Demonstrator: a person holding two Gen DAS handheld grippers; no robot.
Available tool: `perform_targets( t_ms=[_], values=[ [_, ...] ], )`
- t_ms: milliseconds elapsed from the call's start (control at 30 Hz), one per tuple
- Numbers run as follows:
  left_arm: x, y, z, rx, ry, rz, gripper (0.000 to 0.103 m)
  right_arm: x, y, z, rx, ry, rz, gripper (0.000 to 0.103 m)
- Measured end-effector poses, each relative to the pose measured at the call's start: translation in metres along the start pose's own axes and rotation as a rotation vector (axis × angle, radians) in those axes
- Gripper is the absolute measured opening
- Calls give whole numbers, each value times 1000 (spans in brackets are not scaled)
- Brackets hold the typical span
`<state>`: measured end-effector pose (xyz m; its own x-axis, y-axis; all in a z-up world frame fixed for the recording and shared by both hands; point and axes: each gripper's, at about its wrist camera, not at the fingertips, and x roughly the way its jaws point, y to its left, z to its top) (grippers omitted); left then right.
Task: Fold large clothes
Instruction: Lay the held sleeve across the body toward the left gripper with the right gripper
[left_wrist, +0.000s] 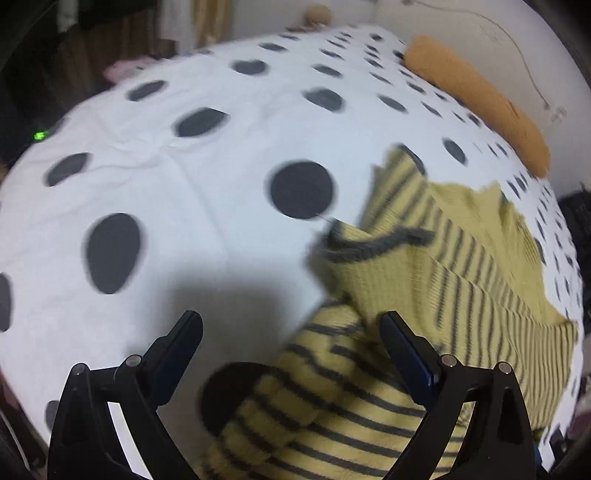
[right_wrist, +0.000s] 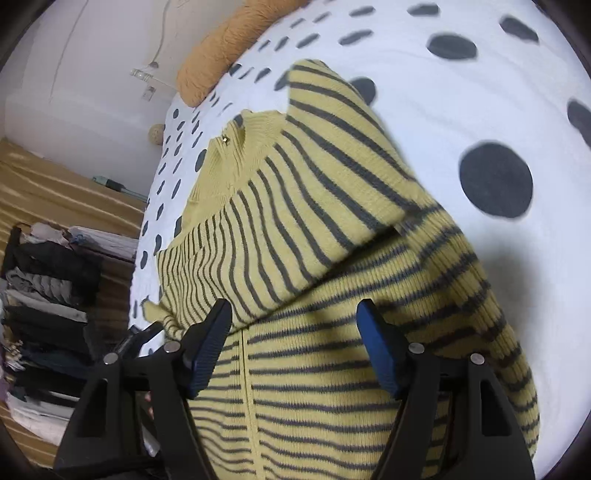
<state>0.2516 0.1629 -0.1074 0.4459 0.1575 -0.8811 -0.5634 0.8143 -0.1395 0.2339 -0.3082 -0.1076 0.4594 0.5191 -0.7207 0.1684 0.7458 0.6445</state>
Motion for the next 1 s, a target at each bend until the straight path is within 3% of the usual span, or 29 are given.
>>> perform_targets(
  t_ms=[67, 133, 200, 233, 267, 300, 333, 400, 433, 467, 500, 667, 700, 767, 833, 933, 967, 1000],
  values=[
    [-13, 19, -3, -68, -69, 79, 97, 3, 6, 3, -25, -11, -44, 71],
    [-20, 30, -4, -115, -85, 55, 96, 7, 11, 8, -40, -18, -84, 67],
    [-32, 29, -1, -135, -129, -200, 99, 12, 14, 13, -68, -28, -91, 58],
    [-33, 23, 1, -127, -131, -311, 100, 18, 17, 18, -86, -24, -119, 48],
    [-29, 9, 6, -102, -87, -375, 103, 23, 18, 21, -80, -25, -142, 37],
    [-21, -2, 10, -77, -47, -377, 103, 27, 16, 24, -78, -23, -167, 20],
    [-10, -15, 14, -50, -2, -369, 103, 31, 16, 27, -90, -25, -197, 11],
    [22, -36, 19, 17, 113, -304, 99, 37, 11, 30, -95, -24, -222, 6],
    [34, -40, 19, 43, 147, -244, 92, 35, 6, 29, -79, -25, -207, 6],
    [43, -40, 14, 81, 171, -139, 81, 33, 2, 29, -66, -27, -195, 6],
    [44, -35, 11, 85, 166, -133, 82, 30, -1, 28, -61, -29, -193, 6],
    [21, 14, -1, -33, 106, -148, 88, 15, -14, 26, -47, -34, -190, 6],
    [17, 20, 1, -60, 95, -170, 87, 14, -16, 27, -42, -33, -185, 6],
    [11, 29, 10, -116, 75, -281, 87, 14, -15, 27, -47, -27, -168, 6],
    [15, 24, 19, -107, 92, -328, 88, 16, -12, 28, -61, -23, -164, 6],
    [37, -2, 26, -39, 157, -312, 88, 26, -15, 33, -22, 20, -127, 11],
    [46, -8, 25, -23, 181, -312, 85, 31, -17, 36, -6, 39, -110, 11],
    [48, -11, 23, -16, 188, -317, 73, 34, -20, 38, 3, 42, -101, 11]
  ],
)
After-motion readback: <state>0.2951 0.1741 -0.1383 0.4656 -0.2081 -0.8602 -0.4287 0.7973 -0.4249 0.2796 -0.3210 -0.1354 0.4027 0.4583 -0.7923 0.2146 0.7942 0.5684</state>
